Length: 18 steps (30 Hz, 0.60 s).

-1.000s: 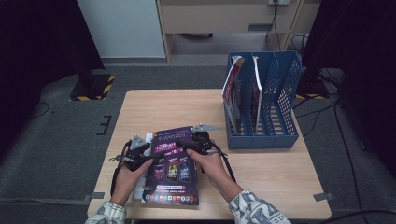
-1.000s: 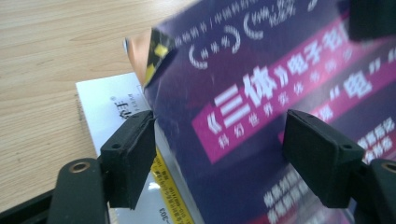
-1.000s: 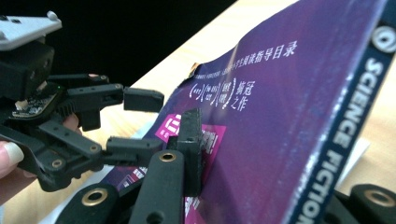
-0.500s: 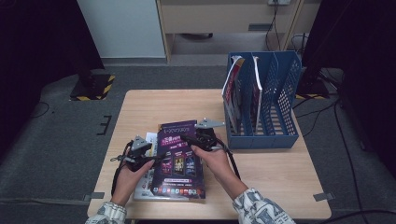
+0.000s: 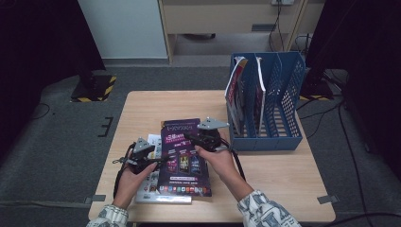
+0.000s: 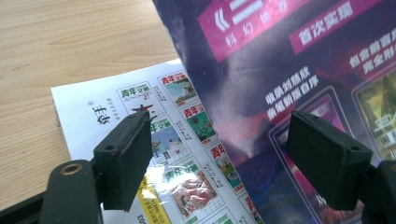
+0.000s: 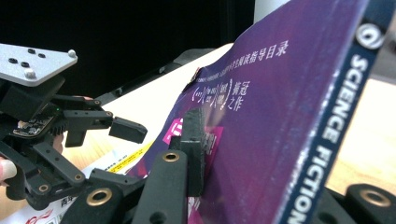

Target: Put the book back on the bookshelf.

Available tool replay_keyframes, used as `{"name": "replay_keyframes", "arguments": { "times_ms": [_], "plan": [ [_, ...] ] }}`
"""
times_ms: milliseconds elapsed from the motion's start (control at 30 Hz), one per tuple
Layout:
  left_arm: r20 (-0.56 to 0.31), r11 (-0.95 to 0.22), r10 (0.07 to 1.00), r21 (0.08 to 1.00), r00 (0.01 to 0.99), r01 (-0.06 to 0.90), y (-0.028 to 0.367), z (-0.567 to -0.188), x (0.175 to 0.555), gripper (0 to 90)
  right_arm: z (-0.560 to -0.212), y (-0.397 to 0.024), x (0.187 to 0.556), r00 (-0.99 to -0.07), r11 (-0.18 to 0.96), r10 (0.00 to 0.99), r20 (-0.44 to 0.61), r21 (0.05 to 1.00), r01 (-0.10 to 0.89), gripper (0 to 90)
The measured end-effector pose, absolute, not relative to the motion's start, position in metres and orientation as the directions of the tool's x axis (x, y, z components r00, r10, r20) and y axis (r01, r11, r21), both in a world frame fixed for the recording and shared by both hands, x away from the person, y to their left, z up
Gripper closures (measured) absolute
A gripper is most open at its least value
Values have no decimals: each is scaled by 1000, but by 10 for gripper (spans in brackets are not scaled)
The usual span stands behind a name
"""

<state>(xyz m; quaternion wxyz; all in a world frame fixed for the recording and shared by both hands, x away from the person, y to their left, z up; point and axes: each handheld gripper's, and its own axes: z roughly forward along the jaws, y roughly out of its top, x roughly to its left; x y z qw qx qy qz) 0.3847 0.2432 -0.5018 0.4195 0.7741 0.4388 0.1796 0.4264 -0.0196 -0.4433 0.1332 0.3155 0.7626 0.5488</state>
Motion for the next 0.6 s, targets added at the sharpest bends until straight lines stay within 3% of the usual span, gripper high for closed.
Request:
{"name": "replay_keyframes", "arguments": {
  "times_ms": [600],
  "plan": [
    [-100,-262,814,816,572,516,239,-500,383,184,-417,-26,418,-784,230,621,0,956,183,789]
  ]
}}
